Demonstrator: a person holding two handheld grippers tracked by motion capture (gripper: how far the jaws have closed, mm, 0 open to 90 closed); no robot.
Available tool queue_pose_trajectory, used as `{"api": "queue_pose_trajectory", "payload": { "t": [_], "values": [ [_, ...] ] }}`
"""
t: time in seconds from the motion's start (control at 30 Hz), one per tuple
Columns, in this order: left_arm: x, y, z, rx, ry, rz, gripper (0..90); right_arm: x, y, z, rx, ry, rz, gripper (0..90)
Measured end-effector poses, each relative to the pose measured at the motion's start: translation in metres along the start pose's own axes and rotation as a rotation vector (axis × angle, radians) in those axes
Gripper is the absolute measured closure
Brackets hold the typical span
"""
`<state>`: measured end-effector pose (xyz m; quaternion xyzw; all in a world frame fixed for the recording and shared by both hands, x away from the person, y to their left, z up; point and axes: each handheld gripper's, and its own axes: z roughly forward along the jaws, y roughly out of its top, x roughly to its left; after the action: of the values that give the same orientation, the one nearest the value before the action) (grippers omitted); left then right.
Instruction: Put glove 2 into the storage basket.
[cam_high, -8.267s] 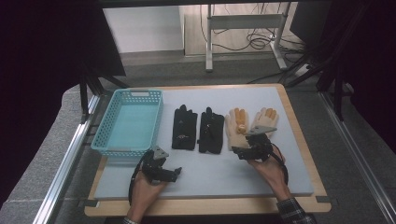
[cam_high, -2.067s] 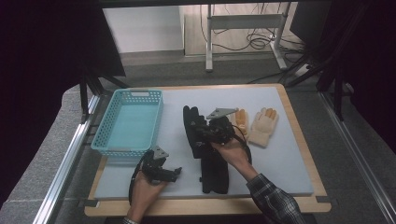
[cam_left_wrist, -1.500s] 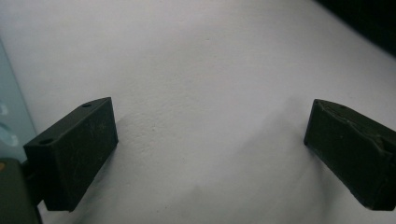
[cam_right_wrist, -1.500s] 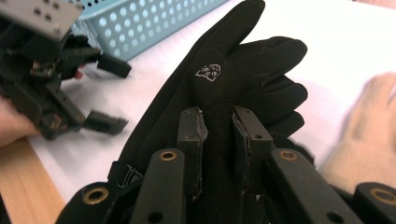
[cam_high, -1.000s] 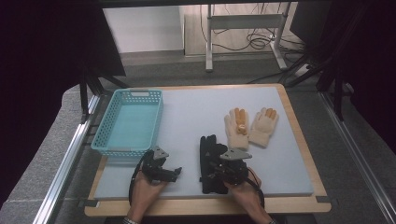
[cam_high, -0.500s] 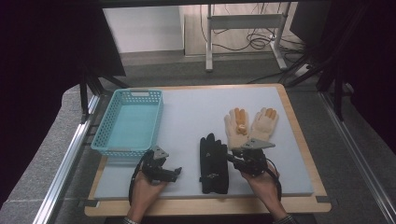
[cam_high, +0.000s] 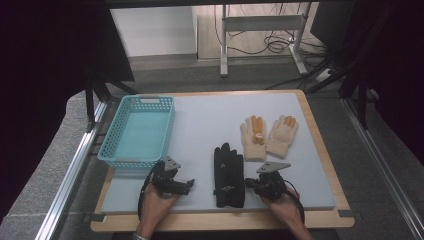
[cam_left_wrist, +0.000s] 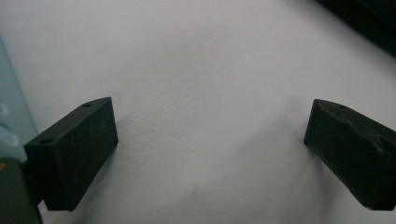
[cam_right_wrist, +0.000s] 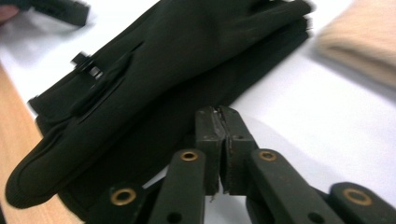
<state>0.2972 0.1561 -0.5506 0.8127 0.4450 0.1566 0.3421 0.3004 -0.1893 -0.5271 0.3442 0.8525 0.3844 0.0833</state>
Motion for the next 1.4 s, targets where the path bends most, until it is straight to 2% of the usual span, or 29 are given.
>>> {"api": "queue_pose_trajectory", "payload": {
  "t": [0.17, 0.3, 0.5, 0.73, 0.87, 1.07, 1.27, 1.3, 1.33, 1.4],
  "values": [
    [-0.001, 0.000, -0.001, -0.003, 0.012, 0.001, 3.1, 0.007, -0.001, 0.006, -0.003, 0.017, -0.028, 88.2],
    [0.000, -0.002, -0.003, 0.003, 0.011, -0.004, 3.4, 0.011, 0.000, 0.009, -0.007, 0.037, -0.032, 88.1],
    [0.004, -0.007, -0.007, 0.001, 0.010, -0.010, 3.0, 0.020, 0.007, 0.020, -0.007, 0.061, -0.059, 87.0],
    [0.012, -0.014, -0.014, -0.003, 0.014, 0.002, 4.1, 0.029, 0.016, 0.032, -0.007, 0.082, -0.084, 85.7],
    [0.014, -0.017, -0.016, -0.003, 0.007, 0.005, 4.6, 0.034, 0.023, 0.040, -0.002, 0.085, -0.109, 85.1],
    [0.015, -0.016, -0.015, 0.000, 0.011, 0.003, 3.1, 0.044, 0.035, 0.054, 0.006, 0.062, -0.149, 84.2],
    [0.015, -0.016, -0.015, -0.001, 0.007, -0.002, 2.6, 0.047, 0.037, 0.058, -0.002, 0.065, -0.152, 82.8],
    [0.015, -0.016, -0.015, -0.001, 0.006, -0.004, 2.6, 0.047, 0.037, 0.058, -0.001, 0.067, -0.152, 81.2],
    [0.015, -0.016, -0.015, -0.001, 0.005, -0.004, 2.5, 0.047, 0.037, 0.056, -0.003, 0.061, -0.161, 75.7],
    [0.016, -0.017, -0.015, -0.002, 0.002, -0.007, 2.5, 0.046, 0.036, 0.053, -0.011, 0.061, -0.160, 73.9]
  ]
}}
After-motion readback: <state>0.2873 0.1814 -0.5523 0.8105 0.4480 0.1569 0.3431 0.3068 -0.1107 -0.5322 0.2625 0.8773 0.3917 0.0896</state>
